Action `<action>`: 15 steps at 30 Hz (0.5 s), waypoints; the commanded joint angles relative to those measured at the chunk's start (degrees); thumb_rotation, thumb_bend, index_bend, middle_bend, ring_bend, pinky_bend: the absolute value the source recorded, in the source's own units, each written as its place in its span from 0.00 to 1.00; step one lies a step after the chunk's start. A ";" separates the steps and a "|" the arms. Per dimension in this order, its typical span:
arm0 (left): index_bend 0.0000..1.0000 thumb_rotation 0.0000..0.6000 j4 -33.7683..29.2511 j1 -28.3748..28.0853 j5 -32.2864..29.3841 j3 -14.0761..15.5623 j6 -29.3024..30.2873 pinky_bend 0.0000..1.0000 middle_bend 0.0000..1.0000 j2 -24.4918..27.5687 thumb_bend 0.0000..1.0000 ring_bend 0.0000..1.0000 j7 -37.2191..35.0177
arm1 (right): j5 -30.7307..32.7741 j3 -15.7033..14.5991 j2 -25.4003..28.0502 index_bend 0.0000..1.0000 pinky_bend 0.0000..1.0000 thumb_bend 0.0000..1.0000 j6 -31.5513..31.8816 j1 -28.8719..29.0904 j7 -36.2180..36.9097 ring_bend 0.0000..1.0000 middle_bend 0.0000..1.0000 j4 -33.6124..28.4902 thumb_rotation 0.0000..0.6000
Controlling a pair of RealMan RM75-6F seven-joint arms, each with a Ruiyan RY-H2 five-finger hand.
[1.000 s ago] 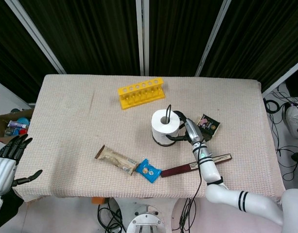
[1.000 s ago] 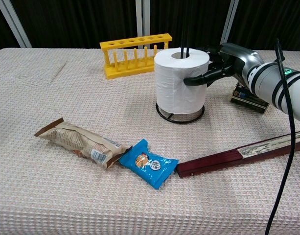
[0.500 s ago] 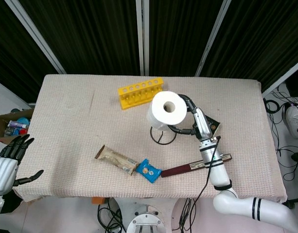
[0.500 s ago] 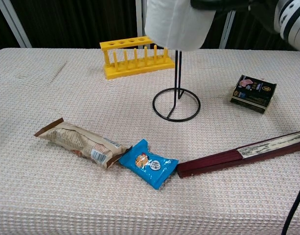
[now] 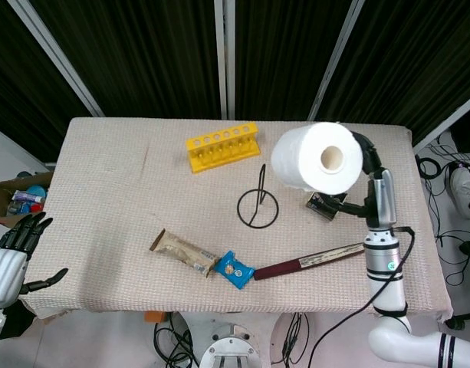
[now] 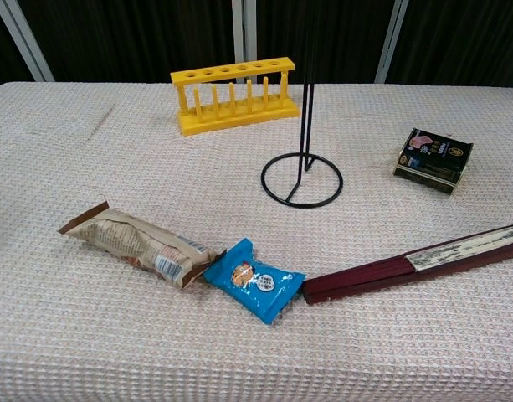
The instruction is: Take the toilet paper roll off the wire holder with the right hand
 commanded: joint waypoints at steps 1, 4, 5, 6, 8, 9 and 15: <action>0.10 0.73 -0.05 -0.28 0.05 0.11 -0.60 0.22 0.06 -0.16 0.16 0.06 0.33 | 0.52 -3.66 3.14 0.59 0.49 0.21 1.76 -4.66 2.24 0.47 0.49 7.38 1.00; 0.10 0.73 -0.37 -0.56 0.44 0.20 -0.96 0.22 0.06 -0.36 0.15 0.06 1.03 | 4.03 -5.43 3.39 0.59 0.49 0.21 -0.98 -6.01 5.55 0.47 0.49 13.94 1.00; 0.10 0.73 -0.47 -0.63 0.48 0.20 -1.05 0.22 0.06 -0.43 0.15 0.06 1.25 | 4.91 -5.94 3.02 0.59 0.49 0.21 -1.89 -6.17 6.25 0.47 0.49 16.20 1.00; 0.10 0.73 -0.59 -0.72 0.50 0.19 -1.20 0.22 0.06 -0.51 0.16 0.06 1.53 | 5.99 -6.47 2.30 0.59 0.49 0.21 -3.09 -6.27 7.36 0.47 0.49 19.14 1.00; 0.10 0.73 -0.69 -0.85 0.41 0.22 -1.56 0.22 0.06 -0.64 0.15 0.06 1.87 | 7.52 -6.56 1.07 0.59 0.49 0.21 -5.03 -5.86 8.92 0.47 0.49 23.07 1.00; 0.10 0.73 -0.72 -0.94 0.33 0.23 -1.78 0.22 0.06 -0.70 0.16 0.06 2.03 | 8.35 -6.44 0.38 0.59 0.49 0.21 -5.98 -5.59 9.70 0.47 0.49 24.90 1.00; 0.10 0.73 -0.65 -1.53 -0.07 0.24 -3.09 0.22 0.06 -1.08 0.16 0.06 2.55 | 11.67 -3.90 -4.85 0.59 0.49 0.22 -13.10 -0.83 14.43 0.47 0.49 36.74 1.00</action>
